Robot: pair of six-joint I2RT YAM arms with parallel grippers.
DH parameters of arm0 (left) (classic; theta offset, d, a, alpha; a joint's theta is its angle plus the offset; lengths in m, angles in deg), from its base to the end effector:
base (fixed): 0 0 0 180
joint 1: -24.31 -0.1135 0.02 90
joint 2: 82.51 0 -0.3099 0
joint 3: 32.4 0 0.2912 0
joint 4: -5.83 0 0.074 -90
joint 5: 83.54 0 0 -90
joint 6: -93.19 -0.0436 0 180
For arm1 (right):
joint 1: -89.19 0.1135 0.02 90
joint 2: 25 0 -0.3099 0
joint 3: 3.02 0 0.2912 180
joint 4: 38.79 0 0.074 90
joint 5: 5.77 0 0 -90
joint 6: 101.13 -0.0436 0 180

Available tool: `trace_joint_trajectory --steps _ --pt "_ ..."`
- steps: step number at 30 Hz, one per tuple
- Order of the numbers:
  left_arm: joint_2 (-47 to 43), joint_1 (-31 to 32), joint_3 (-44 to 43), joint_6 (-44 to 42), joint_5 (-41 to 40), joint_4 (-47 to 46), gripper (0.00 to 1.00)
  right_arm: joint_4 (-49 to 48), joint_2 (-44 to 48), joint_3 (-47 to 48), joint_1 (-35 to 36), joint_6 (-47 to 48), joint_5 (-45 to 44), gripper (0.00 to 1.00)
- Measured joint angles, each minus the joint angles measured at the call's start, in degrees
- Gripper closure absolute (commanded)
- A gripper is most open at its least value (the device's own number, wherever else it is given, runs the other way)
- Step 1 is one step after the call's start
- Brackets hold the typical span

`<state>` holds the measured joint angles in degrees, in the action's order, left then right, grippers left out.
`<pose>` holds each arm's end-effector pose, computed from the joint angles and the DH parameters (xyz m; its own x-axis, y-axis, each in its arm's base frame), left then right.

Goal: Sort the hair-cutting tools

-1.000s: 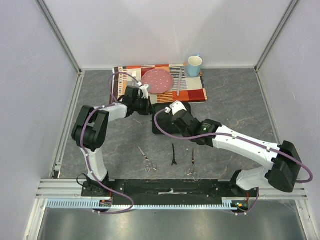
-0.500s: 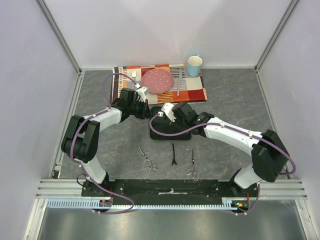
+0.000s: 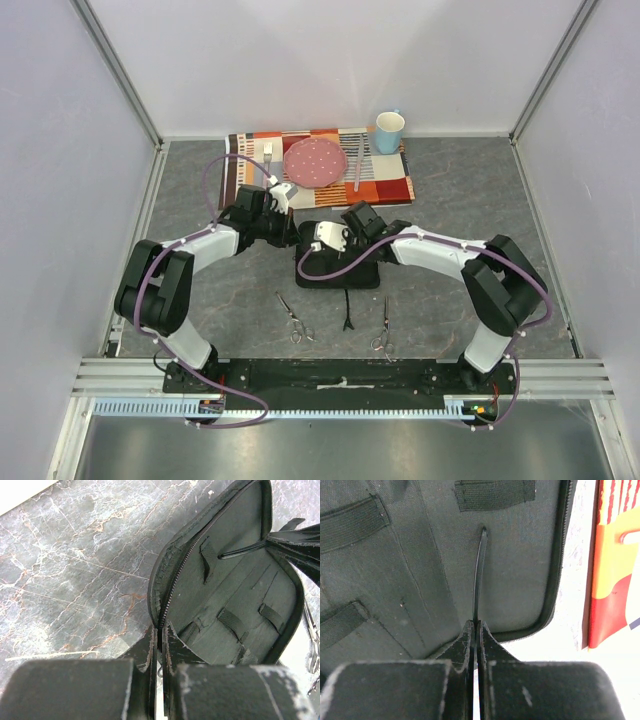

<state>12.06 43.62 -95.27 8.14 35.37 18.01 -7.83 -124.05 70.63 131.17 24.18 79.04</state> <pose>0.3453 -0.1433 0.1916 -0.7051 0.1670 -0.6892 0.5596 0.7280 -0.3960 0.2976 0.2625 0.1969 -0.1415 -0.9017 -0.4085 -0.8709 0.3096 -0.3817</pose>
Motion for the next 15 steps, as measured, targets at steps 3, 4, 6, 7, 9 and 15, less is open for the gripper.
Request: trace_joint_trajectory --steps 3,4,6,7,9,15 --pt "0.00 0.00 0.00 -0.17 0.09 -0.31 0.98 -1.03 -0.02 0.00 -0.96 2.91 1.86 1.00" --pt "0.00 0.00 0.00 -0.22 0.13 -0.33 0.98 -1.36 -0.04 0.00 -1.27 3.63 2.54 1.00" --pt "0.00 0.00 0.00 -0.37 0.20 -0.44 0.98 -1.92 -0.11 0.00 -1.81 4.87 3.76 1.00" --pt "0.00 0.00 0.00 -0.42 0.20 -0.44 0.98 -2.23 -0.17 0.00 -2.01 5.31 4.13 1.00" --pt "0.00 0.00 0.00 -0.55 0.22 -0.44 0.98 -2.93 -0.50 0.00 -2.23 6.23 4.96 1.00" --pt "0.00 0.04 0.00 -0.79 0.31 -0.44 0.98 -5.49 -2.10 0.00 -2.47 8.39 7.13 1.00"
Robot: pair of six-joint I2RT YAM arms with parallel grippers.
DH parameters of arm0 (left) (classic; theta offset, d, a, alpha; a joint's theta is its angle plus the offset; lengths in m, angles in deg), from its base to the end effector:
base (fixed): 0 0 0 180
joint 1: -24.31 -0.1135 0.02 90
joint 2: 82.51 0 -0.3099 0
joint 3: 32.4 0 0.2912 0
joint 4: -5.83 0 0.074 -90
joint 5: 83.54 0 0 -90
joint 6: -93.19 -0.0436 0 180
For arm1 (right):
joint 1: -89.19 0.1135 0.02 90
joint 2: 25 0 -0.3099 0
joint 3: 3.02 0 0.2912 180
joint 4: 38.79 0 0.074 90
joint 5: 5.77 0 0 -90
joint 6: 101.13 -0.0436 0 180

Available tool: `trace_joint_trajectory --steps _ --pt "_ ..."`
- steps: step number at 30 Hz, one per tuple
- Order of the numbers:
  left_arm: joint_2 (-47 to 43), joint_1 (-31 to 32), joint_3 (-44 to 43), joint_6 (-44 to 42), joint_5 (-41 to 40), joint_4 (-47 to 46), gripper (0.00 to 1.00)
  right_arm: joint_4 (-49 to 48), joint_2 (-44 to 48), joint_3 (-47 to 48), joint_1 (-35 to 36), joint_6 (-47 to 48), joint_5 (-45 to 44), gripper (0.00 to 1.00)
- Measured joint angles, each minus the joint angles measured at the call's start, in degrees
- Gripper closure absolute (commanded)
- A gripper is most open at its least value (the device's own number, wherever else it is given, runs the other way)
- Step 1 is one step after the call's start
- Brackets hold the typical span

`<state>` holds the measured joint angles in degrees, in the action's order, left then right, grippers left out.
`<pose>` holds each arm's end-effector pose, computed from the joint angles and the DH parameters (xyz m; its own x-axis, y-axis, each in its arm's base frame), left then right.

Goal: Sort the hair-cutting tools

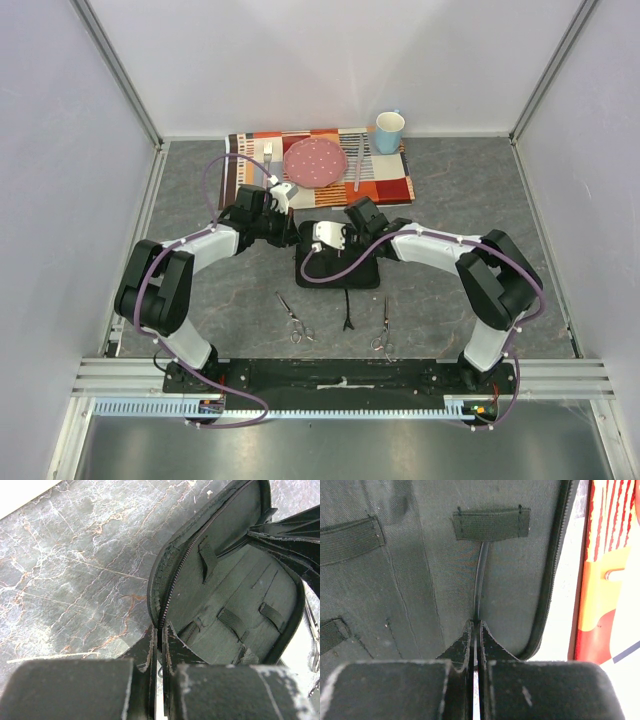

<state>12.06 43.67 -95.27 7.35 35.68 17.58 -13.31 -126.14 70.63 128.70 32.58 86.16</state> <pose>0.3456 -0.1440 0.1923 -0.6924 0.1762 -0.6997 0.5750 0.7206 -0.3875 0.3146 0.2613 0.1893 0.0050 -0.8910 -0.4539 -0.8965 0.1971 -0.3967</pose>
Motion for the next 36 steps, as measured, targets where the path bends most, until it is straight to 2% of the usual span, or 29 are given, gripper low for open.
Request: trace_joint_trajectory --steps 14,25,27,31,36 --pt "0.00 0.50 0.00 -0.59 1.22 -0.22 0.98 -2.34 -2.12 3.19 -0.15 4.48 9.01 1.00" --pt "0.00 0.55 0.00 -0.61 1.31 0.24 0.98 -3.21 -3.30 4.42 1.27 4.57 11.17 1.00" --pt "0.00 0.55 0.00 -0.61 1.31 0.44 0.98 -3.21 -3.32 4.42 1.27 4.24 11.34 0.98" --pt "0.00 0.55 0.00 -0.61 1.29 0.46 0.98 -2.80 -3.32 4.70 1.27 3.34 11.41 0.86" --pt "0.00 0.55 0.00 -0.63 1.18 0.46 0.98 -2.12 -3.26 4.85 1.42 2.60 11.43 0.79"
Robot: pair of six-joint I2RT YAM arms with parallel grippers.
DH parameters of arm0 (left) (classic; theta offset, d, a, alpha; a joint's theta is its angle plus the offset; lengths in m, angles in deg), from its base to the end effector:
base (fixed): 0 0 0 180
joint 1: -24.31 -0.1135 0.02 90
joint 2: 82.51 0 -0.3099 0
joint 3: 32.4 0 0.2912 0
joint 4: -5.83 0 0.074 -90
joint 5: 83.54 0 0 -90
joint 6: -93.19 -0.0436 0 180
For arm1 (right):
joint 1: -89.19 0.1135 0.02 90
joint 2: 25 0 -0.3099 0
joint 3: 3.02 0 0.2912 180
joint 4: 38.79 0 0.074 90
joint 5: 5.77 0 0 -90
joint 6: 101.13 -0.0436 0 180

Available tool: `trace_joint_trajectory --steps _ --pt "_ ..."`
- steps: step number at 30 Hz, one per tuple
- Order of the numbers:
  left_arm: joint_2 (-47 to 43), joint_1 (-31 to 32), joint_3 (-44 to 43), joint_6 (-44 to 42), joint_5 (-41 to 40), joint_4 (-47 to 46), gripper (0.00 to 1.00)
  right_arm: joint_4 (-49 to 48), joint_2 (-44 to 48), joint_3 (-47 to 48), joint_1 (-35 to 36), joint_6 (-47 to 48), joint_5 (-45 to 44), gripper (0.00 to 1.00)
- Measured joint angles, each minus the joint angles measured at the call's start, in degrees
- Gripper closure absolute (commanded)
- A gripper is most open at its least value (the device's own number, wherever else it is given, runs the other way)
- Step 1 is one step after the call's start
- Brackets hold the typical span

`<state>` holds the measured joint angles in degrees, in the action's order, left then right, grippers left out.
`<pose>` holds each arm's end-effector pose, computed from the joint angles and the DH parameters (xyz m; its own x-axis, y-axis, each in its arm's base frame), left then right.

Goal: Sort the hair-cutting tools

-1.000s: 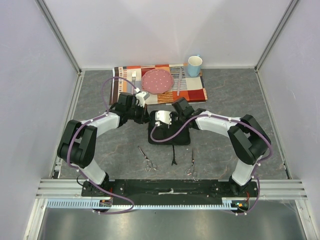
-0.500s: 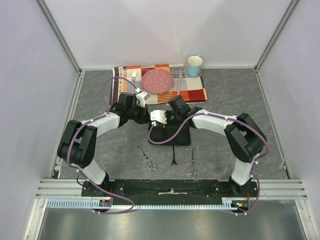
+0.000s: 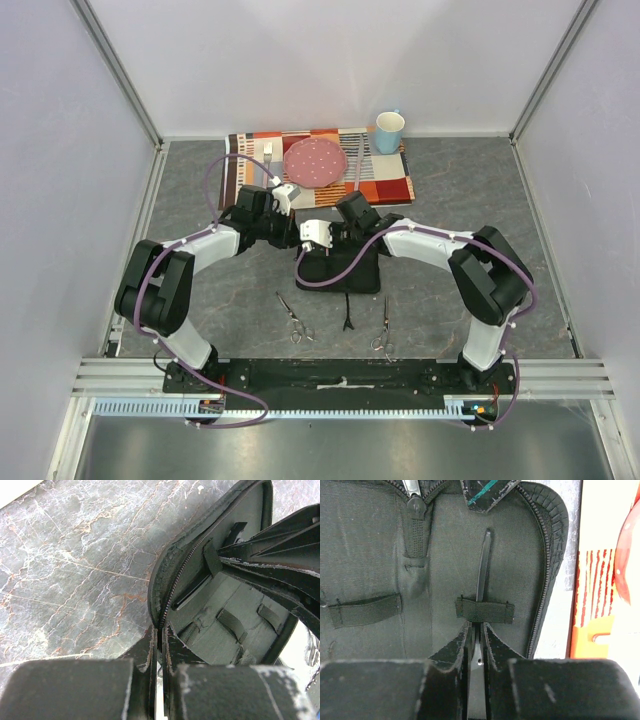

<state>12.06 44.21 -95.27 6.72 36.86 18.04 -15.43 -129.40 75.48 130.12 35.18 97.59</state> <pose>0.3431 -0.1477 0.1920 -0.6901 0.1933 -0.6975 0.5950 0.7002 -0.3946 0.3220 0.2926 0.1983 0.1479 -0.8030 -0.5774 -0.9329 0.0806 -0.3510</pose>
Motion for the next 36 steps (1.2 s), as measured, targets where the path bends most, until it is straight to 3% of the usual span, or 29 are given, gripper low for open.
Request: trace_joint_trajectory --steps 8,10,12,13,14,17,24,29,32,36 --pt "0.00 0.37 0.00 0.02 0.02 -0.44 0.98 3.72 5.20 -0.02 1.03 -1.97 0.35 0.69" --pt "0.00 0.48 0.00 0.00 0.02 -0.48 0.98 4.26 8.33 -0.07 1.38 -2.82 0.24 0.51" --pt "0.00 0.48 0.00 0.02 0.00 -0.50 0.98 4.79 11.63 -0.07 1.70 -4.24 -0.20 0.48" --pt "0.00 0.48 0.00 0.02 -0.02 -0.50 0.98 5.38 13.79 -0.07 1.99 -5.03 -0.76 0.36" --pt "0.00 0.48 0.00 0.02 -0.07 -0.55 0.98 5.64 15.30 -0.07 2.10 -5.60 -1.18 0.02" --pt "0.00 0.46 0.00 0.09 -0.31 -0.98 0.98 7.61 20.76 -0.04 2.80 -10.25 -4.44 0.02" --pt "-1.01 0.00 1.18 4.42 -4.02 -4.57 0.98 14.12 26.18 4.76 3.08 -33.33 -19.19 0.02" --pt "-3.39 -0.22 4.83 10.78 -8.48 -9.55 0.98 14.93 30.18 -0.63 3.37 -49.68 -21.75 0.02" --pt "-4.66 -0.22 8.41 15.45 -11.21 -12.96 0.98 16.81 30.84 -4.00 6.64 -57.20 -26.51 0.02" --pt "-7.17 -0.15 13.00 21.24 -15.63 -15.02 0.98 20.02 30.32 -5.73 16.24 -66.97 -36.52 0.02"
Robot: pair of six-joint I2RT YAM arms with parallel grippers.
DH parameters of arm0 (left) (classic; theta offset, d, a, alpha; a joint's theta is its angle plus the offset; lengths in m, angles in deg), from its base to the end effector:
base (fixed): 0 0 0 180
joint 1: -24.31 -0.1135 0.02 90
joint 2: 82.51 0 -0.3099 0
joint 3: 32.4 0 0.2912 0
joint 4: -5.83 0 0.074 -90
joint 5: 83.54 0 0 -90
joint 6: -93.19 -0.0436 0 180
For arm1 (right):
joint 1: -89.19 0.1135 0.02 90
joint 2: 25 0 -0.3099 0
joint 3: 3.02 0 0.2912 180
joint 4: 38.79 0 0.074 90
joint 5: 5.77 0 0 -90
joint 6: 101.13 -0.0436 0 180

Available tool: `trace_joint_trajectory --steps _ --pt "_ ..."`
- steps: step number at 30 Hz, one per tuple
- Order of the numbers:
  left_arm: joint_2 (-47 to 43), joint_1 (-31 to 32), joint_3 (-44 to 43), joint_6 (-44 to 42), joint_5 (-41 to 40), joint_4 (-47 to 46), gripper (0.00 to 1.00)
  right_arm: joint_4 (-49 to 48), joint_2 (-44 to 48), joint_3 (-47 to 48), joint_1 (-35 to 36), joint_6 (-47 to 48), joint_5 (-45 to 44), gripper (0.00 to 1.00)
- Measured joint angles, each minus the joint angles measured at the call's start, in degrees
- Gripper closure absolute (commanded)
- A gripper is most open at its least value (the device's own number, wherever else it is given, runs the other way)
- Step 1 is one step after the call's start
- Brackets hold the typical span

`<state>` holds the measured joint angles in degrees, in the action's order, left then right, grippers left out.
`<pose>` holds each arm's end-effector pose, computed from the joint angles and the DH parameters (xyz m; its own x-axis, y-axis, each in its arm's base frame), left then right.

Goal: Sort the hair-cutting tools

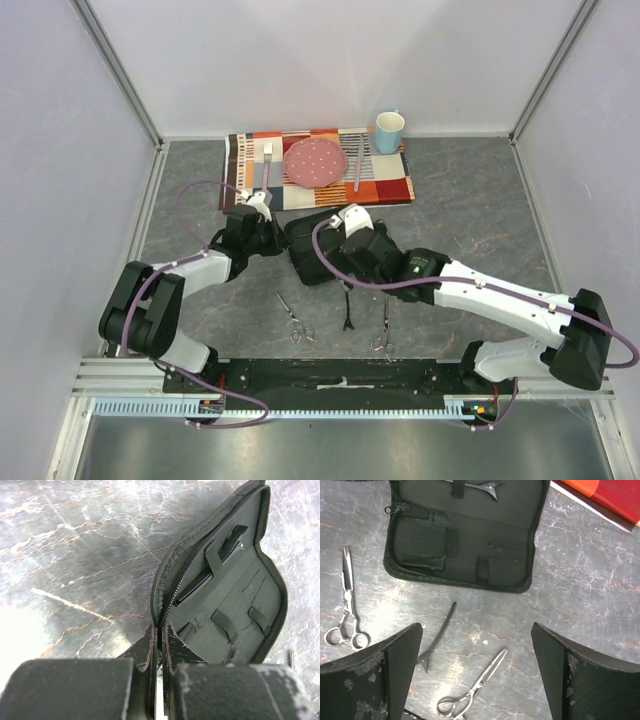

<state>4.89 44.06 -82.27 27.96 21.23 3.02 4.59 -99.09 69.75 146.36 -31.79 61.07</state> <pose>0.3090 -0.1228 0.1795 -0.7063 -0.1769 -0.6855 0.2512 0.8427 -0.4762 0.1810 0.2489 0.3246 -0.5759 -0.2943 -0.7627 -0.4465 0.8947 -0.0081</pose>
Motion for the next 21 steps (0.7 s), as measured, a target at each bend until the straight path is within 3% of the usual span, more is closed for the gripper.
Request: trace_joint_trajectory --steps 5,8,15,18,21 --pt "-5.07 1.62 3.06 4.17 -6.97 -0.22 0.98 2.23 -1.33 0.26 10.25 -9.20 -17.92 0.02" --pt "-7.45 2.51 3.91 5.75 -9.92 -0.46 0.98 3.58 -4.35 0.46 10.86 -14.53 -26.34 0.04" --pt "-10.73 2.58 5.35 7.69 -14.23 0.44 0.98 2.54 -11.06 -0.04 7.10 -16.70 -20.31 0.19" --pt "-12.09 2.58 5.35 8.26 -15.89 2.08 0.98 1.97 -11.45 -0.15 7.89 -19.56 -16.46 0.36" --pt "-13.22 2.58 5.35 8.66 -17.53 3.78 0.98 1.68 -12.70 -0.20 8.57 -22.58 -13.55 0.45"
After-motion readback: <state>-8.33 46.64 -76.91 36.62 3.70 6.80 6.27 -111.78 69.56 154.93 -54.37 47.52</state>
